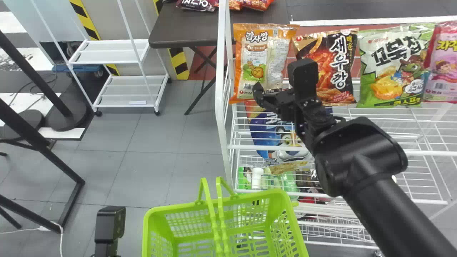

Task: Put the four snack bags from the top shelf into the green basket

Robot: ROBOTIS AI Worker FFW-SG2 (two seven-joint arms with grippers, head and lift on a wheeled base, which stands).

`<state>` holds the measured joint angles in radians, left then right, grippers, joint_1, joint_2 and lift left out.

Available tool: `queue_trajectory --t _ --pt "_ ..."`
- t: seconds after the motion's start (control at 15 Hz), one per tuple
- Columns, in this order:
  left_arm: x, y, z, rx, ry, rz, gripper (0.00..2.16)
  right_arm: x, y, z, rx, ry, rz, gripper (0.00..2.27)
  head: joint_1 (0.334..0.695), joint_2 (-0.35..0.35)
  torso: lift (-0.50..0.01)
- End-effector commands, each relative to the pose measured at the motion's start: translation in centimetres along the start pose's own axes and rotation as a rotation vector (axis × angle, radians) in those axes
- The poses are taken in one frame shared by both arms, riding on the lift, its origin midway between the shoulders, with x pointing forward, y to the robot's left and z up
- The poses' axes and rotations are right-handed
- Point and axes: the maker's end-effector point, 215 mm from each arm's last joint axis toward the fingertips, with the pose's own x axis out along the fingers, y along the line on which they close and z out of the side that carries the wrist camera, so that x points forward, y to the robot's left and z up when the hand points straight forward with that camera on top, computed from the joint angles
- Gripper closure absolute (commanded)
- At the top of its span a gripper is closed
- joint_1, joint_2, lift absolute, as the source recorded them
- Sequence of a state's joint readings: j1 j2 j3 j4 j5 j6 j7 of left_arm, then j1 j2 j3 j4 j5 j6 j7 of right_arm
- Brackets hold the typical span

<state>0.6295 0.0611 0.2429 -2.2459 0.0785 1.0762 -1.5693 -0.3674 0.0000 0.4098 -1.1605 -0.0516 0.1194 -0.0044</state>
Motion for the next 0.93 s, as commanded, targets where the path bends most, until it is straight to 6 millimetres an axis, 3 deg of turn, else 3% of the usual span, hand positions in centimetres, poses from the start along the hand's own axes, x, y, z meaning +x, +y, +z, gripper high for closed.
queue_trajectory --t 0.0,0.07,0.2,0.27,0.47,0.6,0.87 --pt "0.2 -0.5 -0.1 0.004 0.013 -0.023 2.15 1.2 -0.2 -0.5 -0.032 0.008 0.011 0.14 0.695 0.116 -0.004" --pt "0.1 -0.5 -0.1 0.008 0.018 -0.028 2.15 1.6 -0.4 -1.0 -0.043 0.021 0.018 0.16 0.695 0.115 -0.004" --pt "0.1 -0.5 -0.3 0.009 0.026 -0.031 2.15 1.7 0.0 -1.8 -0.049 0.039 0.044 0.45 0.695 0.114 -0.004" --pt "0.1 -0.6 -0.2 0.012 0.026 -0.032 2.15 1.7 0.1 -2.2 -0.049 0.049 0.057 0.72 0.695 0.116 -0.004" --pt "0.1 -0.7 -0.3 0.011 0.027 -0.035 2.15 1.7 0.0 -2.7 -0.044 0.062 0.046 1.97 0.695 0.117 -0.004" --pt "0.2 -0.7 -0.3 0.011 0.026 -0.037 2.15 1.5 0.4 -3.2 -0.056 0.061 0.047 2.2 0.695 0.112 -0.004" --pt "0.2 -0.7 -0.2 0.014 0.027 -0.037 2.15 1.1 1.0 -2.1 -0.069 0.018 0.051 2.25 0.695 0.118 -0.004"
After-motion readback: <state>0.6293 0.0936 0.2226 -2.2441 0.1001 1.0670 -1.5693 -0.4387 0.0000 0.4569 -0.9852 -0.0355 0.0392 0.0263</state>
